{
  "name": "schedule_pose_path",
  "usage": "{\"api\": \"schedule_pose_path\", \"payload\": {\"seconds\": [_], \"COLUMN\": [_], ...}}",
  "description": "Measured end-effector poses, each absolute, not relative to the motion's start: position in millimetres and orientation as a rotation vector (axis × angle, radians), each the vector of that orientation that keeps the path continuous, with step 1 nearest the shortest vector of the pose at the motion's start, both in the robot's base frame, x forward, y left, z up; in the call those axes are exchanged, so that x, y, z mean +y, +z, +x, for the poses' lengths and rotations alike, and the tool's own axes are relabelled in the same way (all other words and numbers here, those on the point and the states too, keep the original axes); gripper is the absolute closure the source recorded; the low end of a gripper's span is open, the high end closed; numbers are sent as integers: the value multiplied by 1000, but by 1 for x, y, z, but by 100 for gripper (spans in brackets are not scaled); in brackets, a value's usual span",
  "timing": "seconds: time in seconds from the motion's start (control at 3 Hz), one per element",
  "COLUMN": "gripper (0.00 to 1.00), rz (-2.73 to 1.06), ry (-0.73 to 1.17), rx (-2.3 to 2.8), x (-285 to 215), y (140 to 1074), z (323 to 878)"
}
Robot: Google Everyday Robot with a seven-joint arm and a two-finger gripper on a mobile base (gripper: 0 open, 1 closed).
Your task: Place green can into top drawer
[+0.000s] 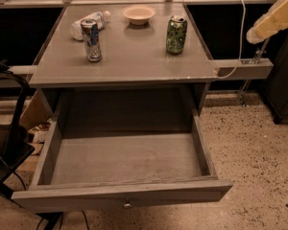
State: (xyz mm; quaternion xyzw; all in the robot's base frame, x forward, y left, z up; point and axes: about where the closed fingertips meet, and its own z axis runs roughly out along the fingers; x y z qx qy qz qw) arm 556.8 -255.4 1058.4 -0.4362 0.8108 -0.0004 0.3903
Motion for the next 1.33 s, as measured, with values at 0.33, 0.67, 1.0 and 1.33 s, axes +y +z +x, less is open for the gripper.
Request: {"api": "schedule_pose_path", "payload": {"seconds": [0.33, 0.67, 1.0, 1.33], "gripper": [0, 0, 0, 0], "rz": [-1109, -1091, -1016, -855], "ry": [-1, 29, 139, 361], "rx": [2060, 2038, 1980, 1877], "x": [-255, -251, -248, -232], "y": [1058, 1055, 1034, 991], "z": [557, 567, 599, 668]}}
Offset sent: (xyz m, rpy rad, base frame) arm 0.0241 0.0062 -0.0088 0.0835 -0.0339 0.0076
